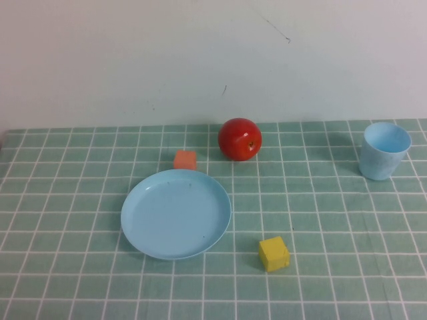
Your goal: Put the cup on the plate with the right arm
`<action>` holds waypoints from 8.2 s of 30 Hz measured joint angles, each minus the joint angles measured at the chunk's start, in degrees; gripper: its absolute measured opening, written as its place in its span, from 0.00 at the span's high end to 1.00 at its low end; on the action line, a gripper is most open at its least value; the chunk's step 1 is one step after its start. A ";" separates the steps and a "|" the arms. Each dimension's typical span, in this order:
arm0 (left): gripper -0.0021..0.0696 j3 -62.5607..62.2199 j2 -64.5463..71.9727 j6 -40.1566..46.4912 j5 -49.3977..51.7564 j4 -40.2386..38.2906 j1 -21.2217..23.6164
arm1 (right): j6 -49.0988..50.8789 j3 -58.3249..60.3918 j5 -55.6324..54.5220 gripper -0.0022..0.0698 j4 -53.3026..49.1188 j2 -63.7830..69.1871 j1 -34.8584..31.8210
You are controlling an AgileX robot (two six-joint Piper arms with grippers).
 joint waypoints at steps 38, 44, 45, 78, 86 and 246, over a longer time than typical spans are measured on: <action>0.98 0.00 0.00 0.00 0.00 0.00 0.00 | -19.89 -42.59 57.44 0.97 12.77 26.50 0.00; 0.98 0.00 0.00 0.00 0.00 0.00 0.00 | -34.29 -44.17 61.98 0.97 20.68 40.65 0.00; 0.98 0.00 0.00 0.00 0.00 0.00 0.00 | -36.35 -44.17 61.59 0.97 21.22 42.88 0.00; 0.97 0.00 0.00 -0.10 0.00 0.00 0.00 | -38.79 -107.99 65.82 0.32 19.87 121.61 0.00; 0.97 0.00 0.00 -0.10 0.00 0.00 0.00 | -37.75 -112.04 67.18 0.36 19.70 132.23 0.00; 0.97 0.00 0.00 -0.08 0.00 0.00 0.00 | -4.16 -0.29 31.38 0.97 -4.19 0.46 1.98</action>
